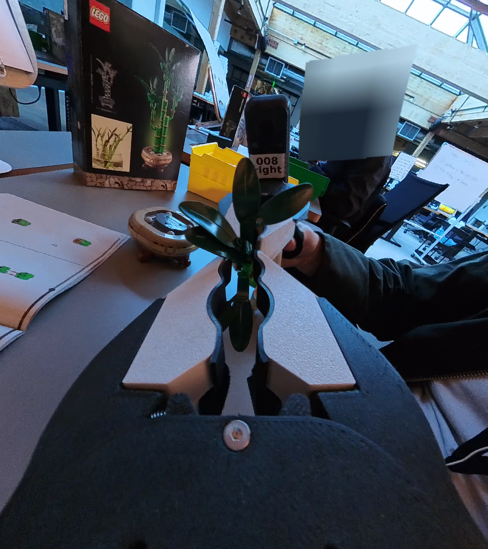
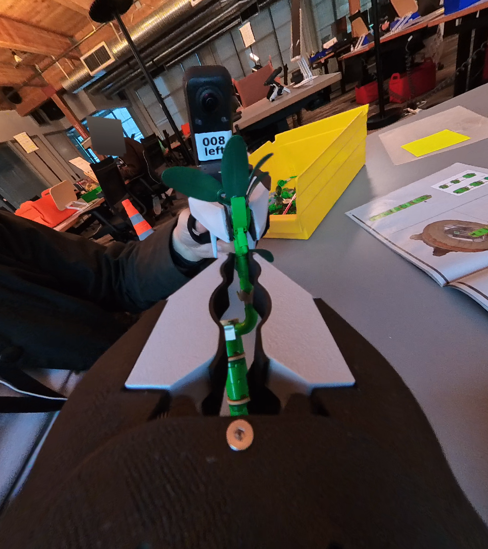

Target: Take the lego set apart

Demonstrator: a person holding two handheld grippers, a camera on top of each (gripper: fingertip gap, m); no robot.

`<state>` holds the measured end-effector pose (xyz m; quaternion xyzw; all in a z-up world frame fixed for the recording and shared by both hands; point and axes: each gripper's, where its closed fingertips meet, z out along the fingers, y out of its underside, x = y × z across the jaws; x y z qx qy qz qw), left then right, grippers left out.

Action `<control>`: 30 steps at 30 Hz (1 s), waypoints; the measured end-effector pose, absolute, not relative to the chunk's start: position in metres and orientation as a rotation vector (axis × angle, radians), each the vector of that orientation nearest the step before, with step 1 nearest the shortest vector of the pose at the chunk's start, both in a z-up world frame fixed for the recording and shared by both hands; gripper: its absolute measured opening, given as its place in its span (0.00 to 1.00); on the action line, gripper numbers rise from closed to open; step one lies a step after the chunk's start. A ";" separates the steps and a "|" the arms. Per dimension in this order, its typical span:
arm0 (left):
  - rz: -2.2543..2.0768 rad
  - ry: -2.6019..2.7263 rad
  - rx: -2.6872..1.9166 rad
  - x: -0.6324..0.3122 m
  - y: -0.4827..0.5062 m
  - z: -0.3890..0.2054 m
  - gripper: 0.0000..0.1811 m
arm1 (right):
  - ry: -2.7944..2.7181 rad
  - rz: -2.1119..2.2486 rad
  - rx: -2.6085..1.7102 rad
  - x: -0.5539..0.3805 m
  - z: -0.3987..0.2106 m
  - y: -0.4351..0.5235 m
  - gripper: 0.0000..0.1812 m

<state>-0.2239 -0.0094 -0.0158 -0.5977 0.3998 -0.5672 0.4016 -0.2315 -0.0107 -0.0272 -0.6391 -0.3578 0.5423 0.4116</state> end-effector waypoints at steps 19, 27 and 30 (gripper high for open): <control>-1.479 0.929 -1.503 -0.228 -0.003 -0.010 0.06 | -0.892 1.298 -1.633 -0.228 -0.029 -0.006 0.04; -1.486 0.891 -1.485 -0.229 0.001 -0.007 0.06 | -0.850 1.328 -1.604 -0.230 -0.027 -0.003 0.03; -1.452 0.896 -1.496 -0.229 0.003 -0.009 0.06 | -0.832 1.341 -1.613 -0.231 -0.029 -0.001 0.03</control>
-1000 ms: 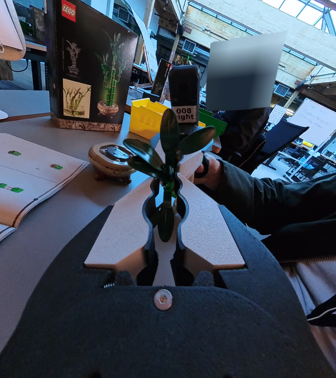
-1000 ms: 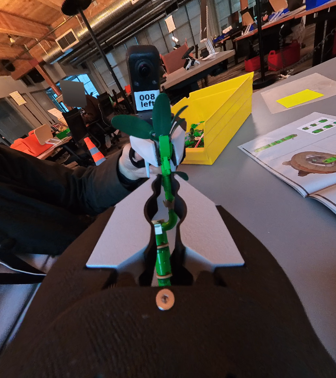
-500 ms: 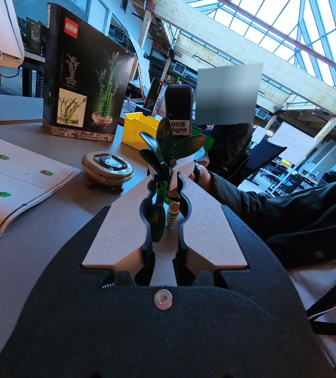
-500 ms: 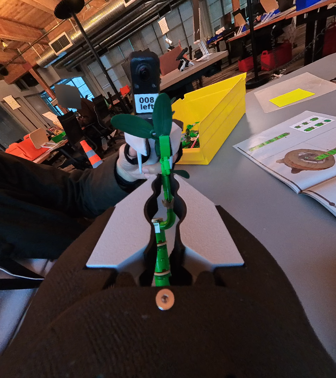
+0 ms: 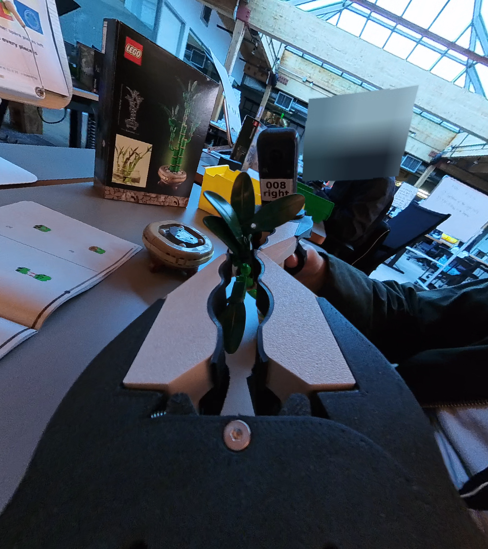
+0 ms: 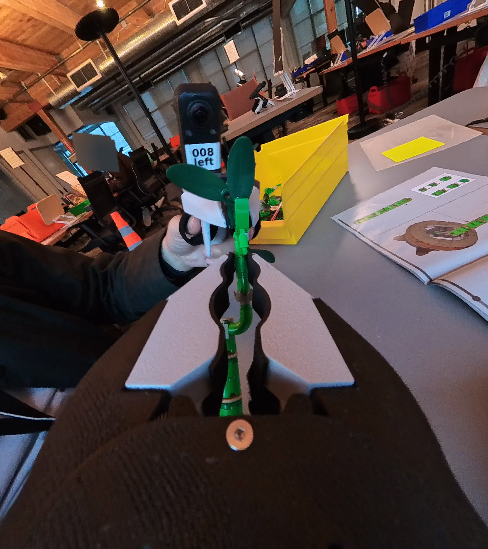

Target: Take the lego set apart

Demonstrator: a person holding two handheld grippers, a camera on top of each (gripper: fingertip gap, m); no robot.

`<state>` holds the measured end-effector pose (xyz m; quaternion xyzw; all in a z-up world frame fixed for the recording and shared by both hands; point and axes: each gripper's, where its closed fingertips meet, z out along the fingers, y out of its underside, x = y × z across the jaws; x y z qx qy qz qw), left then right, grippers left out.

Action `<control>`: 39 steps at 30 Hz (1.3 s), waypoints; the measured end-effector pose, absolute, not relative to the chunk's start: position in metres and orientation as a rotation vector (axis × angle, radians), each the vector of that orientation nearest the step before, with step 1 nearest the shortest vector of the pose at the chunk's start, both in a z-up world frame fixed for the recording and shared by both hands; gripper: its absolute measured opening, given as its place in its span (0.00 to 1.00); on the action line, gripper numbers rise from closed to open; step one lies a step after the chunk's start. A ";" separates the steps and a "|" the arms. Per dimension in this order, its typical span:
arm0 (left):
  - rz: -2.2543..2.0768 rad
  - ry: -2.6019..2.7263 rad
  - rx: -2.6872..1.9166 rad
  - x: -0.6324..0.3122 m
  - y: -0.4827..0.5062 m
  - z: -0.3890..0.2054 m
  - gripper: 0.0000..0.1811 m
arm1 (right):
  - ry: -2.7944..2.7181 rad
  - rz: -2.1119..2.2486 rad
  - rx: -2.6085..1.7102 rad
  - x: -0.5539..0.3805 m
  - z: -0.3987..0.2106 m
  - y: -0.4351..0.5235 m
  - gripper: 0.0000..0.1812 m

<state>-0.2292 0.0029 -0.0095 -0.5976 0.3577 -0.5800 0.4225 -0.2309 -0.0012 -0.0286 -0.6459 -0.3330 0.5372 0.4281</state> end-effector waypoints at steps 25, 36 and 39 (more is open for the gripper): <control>-1.391 0.956 -1.481 -0.223 -0.003 -0.010 0.06 | -0.782 1.438 -1.607 -0.235 -0.022 -0.003 0.03; -1.480 0.972 -1.533 -0.221 -0.005 -0.017 0.06 | -0.829 1.442 -1.627 -0.232 -0.029 -0.006 0.03; -1.471 0.957 -1.539 -0.222 -0.002 -0.019 0.06 | -0.850 1.394 -1.635 -0.232 -0.031 -0.003 0.03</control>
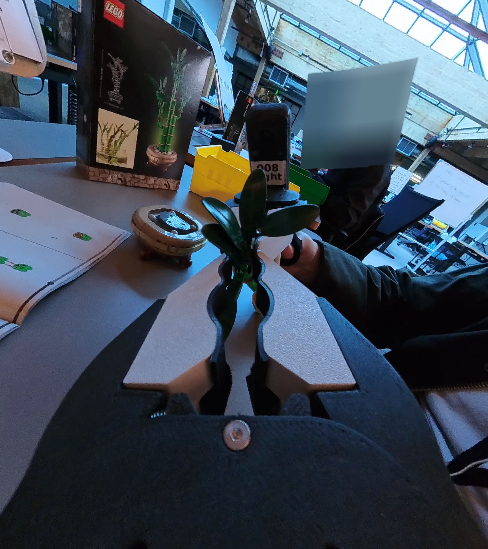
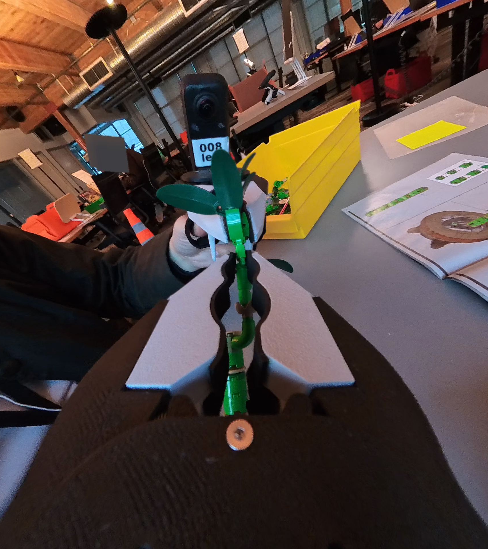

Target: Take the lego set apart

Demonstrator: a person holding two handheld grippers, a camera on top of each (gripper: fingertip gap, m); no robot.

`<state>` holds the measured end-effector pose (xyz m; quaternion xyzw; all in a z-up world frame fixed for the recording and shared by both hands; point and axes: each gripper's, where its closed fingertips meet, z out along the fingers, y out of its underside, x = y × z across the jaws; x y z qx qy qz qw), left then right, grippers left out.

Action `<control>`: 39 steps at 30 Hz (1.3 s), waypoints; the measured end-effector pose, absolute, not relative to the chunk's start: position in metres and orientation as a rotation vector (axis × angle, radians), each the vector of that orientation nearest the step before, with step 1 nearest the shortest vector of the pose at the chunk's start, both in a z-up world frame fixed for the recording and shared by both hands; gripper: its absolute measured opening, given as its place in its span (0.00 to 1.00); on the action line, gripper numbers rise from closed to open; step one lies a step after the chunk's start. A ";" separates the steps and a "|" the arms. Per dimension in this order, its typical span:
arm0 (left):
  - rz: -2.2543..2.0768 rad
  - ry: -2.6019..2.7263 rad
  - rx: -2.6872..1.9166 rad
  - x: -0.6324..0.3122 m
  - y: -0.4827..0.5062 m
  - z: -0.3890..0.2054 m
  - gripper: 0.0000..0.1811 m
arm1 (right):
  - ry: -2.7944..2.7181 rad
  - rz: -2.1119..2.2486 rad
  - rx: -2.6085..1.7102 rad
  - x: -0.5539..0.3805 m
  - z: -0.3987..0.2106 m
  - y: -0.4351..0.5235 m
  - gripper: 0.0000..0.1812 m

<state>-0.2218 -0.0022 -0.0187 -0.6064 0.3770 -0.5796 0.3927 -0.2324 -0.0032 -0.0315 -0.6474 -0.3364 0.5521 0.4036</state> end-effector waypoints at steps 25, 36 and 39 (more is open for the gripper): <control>-1.725 0.787 -1.654 -0.242 0.010 -0.023 0.06 | -0.980 1.081 -1.989 -0.218 -0.101 0.012 0.04; -1.317 0.838 -2.258 -0.252 0.025 -0.122 0.06 | -0.801 1.002 -2.089 -0.191 -0.105 0.032 0.04; -1.296 0.897 -2.353 -0.251 0.016 -0.138 0.06 | -0.773 0.978 -2.091 -0.184 -0.104 0.036 0.04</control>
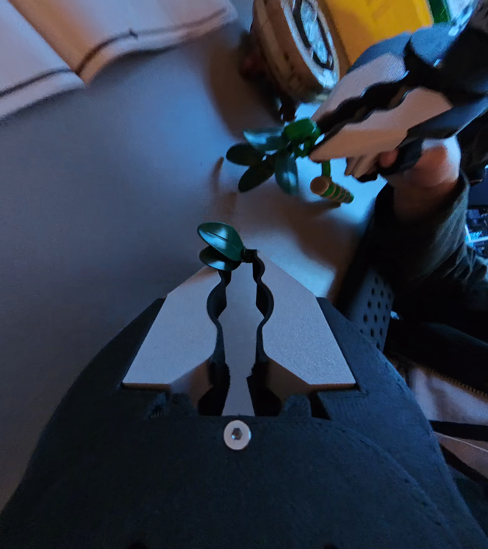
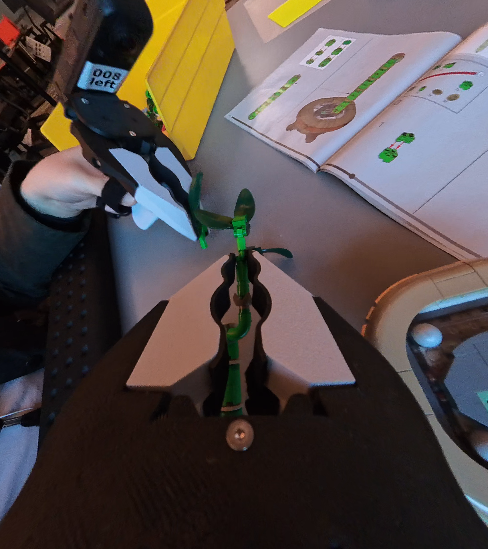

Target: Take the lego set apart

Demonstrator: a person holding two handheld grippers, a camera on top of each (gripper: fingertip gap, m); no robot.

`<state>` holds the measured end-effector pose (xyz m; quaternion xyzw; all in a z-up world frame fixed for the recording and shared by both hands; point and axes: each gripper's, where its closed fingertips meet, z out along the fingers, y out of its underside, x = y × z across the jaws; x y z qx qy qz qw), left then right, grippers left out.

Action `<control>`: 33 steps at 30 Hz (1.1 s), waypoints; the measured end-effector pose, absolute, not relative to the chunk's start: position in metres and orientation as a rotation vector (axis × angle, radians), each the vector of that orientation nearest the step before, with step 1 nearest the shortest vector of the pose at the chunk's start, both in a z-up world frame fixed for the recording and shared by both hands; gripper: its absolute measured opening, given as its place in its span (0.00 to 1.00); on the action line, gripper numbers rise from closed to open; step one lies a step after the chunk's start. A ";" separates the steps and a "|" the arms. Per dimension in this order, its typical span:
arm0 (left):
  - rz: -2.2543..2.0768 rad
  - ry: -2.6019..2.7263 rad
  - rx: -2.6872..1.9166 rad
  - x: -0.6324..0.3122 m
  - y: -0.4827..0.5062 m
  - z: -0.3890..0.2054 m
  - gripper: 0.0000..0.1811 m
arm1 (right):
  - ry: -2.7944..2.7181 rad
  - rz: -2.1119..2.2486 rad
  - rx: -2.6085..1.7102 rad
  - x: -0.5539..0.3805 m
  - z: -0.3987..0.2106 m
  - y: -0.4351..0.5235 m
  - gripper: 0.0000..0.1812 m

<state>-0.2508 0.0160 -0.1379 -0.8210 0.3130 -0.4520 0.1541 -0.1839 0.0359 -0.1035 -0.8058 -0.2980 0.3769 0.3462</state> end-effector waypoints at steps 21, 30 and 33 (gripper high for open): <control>-0.726 1.055 -1.628 -0.256 0.044 -0.043 0.35 | -1.057 0.813 -1.915 -0.203 -0.088 0.018 0.04; -0.427 1.559 -1.405 -0.219 0.002 -0.070 0.21 | -1.394 0.455 -1.798 -0.218 -0.109 0.004 0.04; -0.210 1.672 -1.321 -0.215 0.002 -0.091 0.10 | -1.466 0.369 -1.744 -0.222 -0.112 0.000 0.04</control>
